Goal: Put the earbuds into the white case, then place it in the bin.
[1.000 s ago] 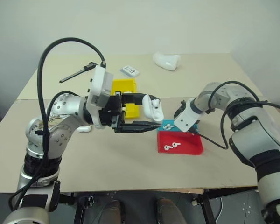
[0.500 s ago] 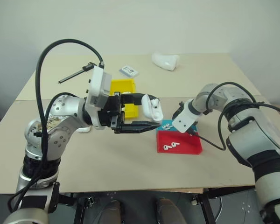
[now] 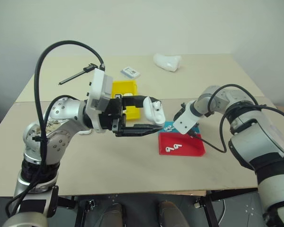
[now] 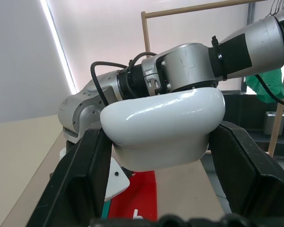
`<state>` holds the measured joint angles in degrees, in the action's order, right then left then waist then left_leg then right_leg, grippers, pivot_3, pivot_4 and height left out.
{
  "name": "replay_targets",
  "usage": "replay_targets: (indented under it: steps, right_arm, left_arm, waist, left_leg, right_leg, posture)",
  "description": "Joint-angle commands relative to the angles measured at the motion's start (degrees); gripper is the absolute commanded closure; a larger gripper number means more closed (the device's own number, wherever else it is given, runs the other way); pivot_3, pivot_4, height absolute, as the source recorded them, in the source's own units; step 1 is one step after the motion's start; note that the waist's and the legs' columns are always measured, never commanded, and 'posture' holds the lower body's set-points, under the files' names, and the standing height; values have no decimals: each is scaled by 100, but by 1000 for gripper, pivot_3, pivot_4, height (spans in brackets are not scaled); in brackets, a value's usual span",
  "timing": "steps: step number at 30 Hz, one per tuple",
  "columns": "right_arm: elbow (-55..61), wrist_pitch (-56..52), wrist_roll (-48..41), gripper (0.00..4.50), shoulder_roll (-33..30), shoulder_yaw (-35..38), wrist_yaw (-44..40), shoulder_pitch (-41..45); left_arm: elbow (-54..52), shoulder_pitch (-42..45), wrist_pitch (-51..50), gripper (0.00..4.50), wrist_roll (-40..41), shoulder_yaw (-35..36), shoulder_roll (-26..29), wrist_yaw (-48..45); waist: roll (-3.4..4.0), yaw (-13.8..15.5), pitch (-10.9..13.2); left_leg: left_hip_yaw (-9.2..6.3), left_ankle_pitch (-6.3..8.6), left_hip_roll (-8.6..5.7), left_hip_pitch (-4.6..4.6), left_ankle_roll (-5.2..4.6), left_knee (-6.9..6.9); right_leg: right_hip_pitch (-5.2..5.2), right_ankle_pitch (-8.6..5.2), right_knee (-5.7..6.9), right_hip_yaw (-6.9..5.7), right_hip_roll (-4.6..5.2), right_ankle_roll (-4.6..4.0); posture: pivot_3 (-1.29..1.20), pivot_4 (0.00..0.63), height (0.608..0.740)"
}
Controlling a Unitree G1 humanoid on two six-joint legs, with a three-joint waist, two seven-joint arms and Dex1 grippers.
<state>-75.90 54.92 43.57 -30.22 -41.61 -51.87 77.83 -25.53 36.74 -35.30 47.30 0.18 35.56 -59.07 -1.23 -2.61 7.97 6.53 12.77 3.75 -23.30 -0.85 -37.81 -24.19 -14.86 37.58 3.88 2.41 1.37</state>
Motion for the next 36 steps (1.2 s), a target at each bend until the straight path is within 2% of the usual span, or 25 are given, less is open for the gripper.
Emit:
replay_targets:
  steps: [1, 5, 10, 19, 23, 32, 35, 36]
  right_arm:
    - [-11, 5, -119, 2009, 28, 125, -65, -67]
    - [-10, 37, -116, 2009, 45, 144, -154, -110]
    - [-2, 54, -118, 3554, 42, 196, -222, -171]
    - [7, 33, -145, 3554, 22, 252, -313, -211]
    - [-6, -162, -501, 3554, -8, 546, -574, -165]
    - [701, -660, -2367, 3554, -619, 2026, -2218, -410]
    - [1630, -1221, -3189, 3554, -1030, 2621, -2493, -946]
    - [2163, -1755, -3635, 3554, -1127, 2875, -2707, -1225]
  left_arm:
    - [-177, 11, 39, 1618, 97, 157, 49, 42]
    - [-192, 5, 24, 1618, 118, 165, 63, 61]
    - [-191, 0, 13, 1618, 133, 176, 79, 75]
    - [-168, 10, 33, 1618, 128, 166, 83, 77]
    - [-124, 29, 63, 1618, 105, 145, 55, 62]
    - [198, 200, 195, 1618, -12, -53, -212, -170]
    - [379, 280, 261, 1618, -81, -134, -313, -338]
    - [437, 303, 286, 1618, -106, -160, -339, -395]
  waist:
    - [0, 0, 0]
    - [0, -1, 0]
    - [0, -2, 0]
    - [0, -2, 0]
    - [0, 0, 0]
    - [0, 36, 1]
    - [0, 60, 0]
    - [0, 60, 1]
  left_leg:
    - [0, 0, 0, 0, 0, 0]
    - [0, 0, 0, 2, 0, 0]
    - [0, 0, 0, 5, 0, 0]
    - [0, 0, 0, 8, 0, 0]
    - [0, 0, 0, 8, 0, 0]
    - [-1, 0, 0, 1, 0, 2]
    - [-1, 1, -1, 1, -1, 2]
    - [-1, 1, -1, 2, -1, 2]
  right_leg:
    - [0, 0, 0, 0, 0, 0]
    - [1, 0, 0, 0, 0, 0]
    - [5, 0, 0, 0, 0, 0]
    - [7, 0, 0, 0, 0, 0]
    - [7, 0, 0, 0, 0, 0]
    - [6, 0, -7, -3, 1, 0]
    - [12, -1, -10, -5, 2, 1]
    - [14, -1, -12, -6, 3, 1]
  posture:
    - [0, 150, 740]
    - [0, 150, 740]
    - [0, 150, 740]
    - [0, 150, 740]
    - [0, 150, 740]
    - [0, 150, 740]
    - [0, 150, 740]
    - [0, 150, 740]
